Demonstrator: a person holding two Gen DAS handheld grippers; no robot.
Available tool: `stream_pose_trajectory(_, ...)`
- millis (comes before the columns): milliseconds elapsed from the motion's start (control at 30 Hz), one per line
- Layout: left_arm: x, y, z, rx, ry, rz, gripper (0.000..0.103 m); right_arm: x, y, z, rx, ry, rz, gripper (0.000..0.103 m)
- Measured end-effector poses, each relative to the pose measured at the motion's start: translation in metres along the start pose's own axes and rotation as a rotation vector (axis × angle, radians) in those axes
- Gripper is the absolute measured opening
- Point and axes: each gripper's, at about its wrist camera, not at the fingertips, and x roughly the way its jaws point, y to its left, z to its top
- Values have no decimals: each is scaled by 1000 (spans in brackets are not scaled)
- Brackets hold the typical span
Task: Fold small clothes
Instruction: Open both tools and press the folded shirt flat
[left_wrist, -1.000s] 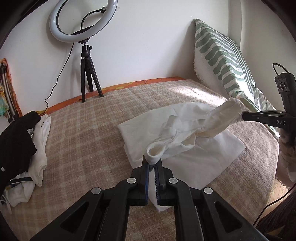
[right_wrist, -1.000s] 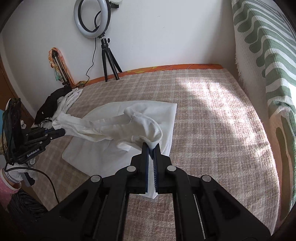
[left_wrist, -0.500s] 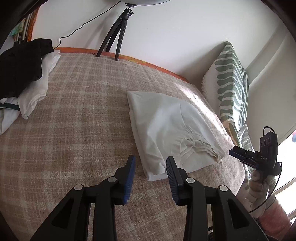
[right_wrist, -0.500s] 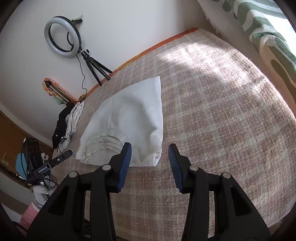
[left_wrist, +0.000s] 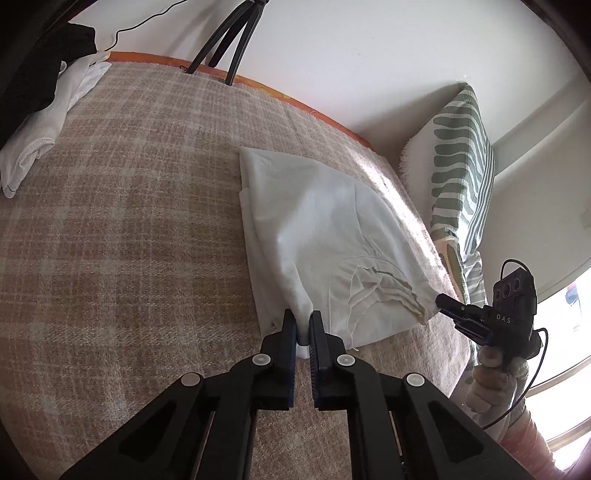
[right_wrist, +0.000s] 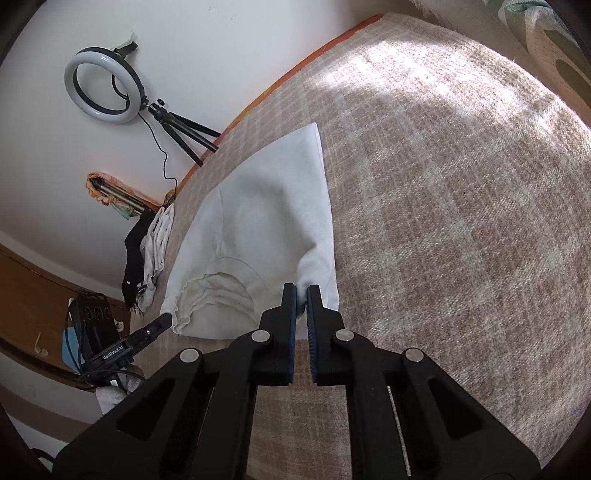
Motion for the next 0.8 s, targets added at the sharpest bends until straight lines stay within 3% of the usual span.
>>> stream_pose_trajectory(100,-8,-1,-2,10,-4,-8,3,-18,4,-1,30,-39,65,6)
stream_pose_trajectory(167,-7,-2,-6,45,5,27,2,-26,7,-4,23,-45,92,6)
stream_pose_trajectory(267,2,1,-14,80,43,86,2,-19,-1,-10,33,-4,28,5)
stream_pose_trajectory(367,3,2,-19,81,49,89,2,-8,-13,-16,66,42,-21,5)
stream_pose_trajectory(500,0,-3,-24,136,76,135,3,-8,-3,-17,-22,73,-77,6)
stream_pose_trajectory(600,-11,-3,-26,151,79,167,9,-9,11,-20,-154,108,-255,6)
stream_pose_trajectory(633,-17,-4,-25,159,64,173,11,-13,18,-20,-200,91,-288,6)
stream_pose_trajectory(800,-37,-22,-3,248,-36,230,17,-33,49,-2,-294,-55,-210,8)
